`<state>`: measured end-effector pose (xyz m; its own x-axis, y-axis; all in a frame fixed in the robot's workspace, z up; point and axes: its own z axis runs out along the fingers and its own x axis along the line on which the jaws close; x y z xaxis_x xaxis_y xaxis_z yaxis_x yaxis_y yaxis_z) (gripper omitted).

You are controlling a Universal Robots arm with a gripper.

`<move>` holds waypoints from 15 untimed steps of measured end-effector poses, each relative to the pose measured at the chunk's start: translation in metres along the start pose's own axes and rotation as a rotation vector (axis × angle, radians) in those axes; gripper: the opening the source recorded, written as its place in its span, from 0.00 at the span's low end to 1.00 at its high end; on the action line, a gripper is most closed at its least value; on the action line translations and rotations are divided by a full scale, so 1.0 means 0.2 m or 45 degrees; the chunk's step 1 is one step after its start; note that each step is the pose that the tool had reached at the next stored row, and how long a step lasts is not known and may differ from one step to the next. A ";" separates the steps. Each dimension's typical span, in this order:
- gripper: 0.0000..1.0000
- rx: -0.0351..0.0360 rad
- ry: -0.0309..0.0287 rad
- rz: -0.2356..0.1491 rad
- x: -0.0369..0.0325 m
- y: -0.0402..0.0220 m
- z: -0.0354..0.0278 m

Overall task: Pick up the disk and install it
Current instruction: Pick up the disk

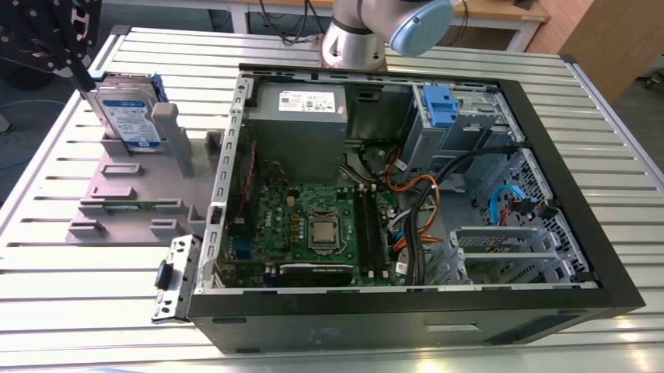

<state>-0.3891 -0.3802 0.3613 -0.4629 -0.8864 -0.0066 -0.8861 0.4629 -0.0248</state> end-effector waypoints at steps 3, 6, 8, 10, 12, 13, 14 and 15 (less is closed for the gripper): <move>0.11 0.0000 -0.0001 -0.003 0.000 0.000 0.000; 0.11 0.0000 0.0000 -0.007 0.000 0.000 0.000; 0.11 0.0000 -0.0001 -0.009 0.000 0.000 0.000; 0.11 0.0000 -0.0001 -0.012 0.000 0.000 0.000; 0.11 0.0000 -0.0001 -0.014 0.000 0.000 0.000; 0.11 0.0000 -0.0001 -0.015 0.000 0.000 0.000; 0.11 0.0000 -0.0002 -0.016 0.000 0.000 0.000; 0.11 0.0000 -0.0002 -0.017 0.000 0.000 0.000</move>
<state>-0.3891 -0.3802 0.3612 -0.4507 -0.8926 -0.0064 -0.8923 0.4507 -0.0248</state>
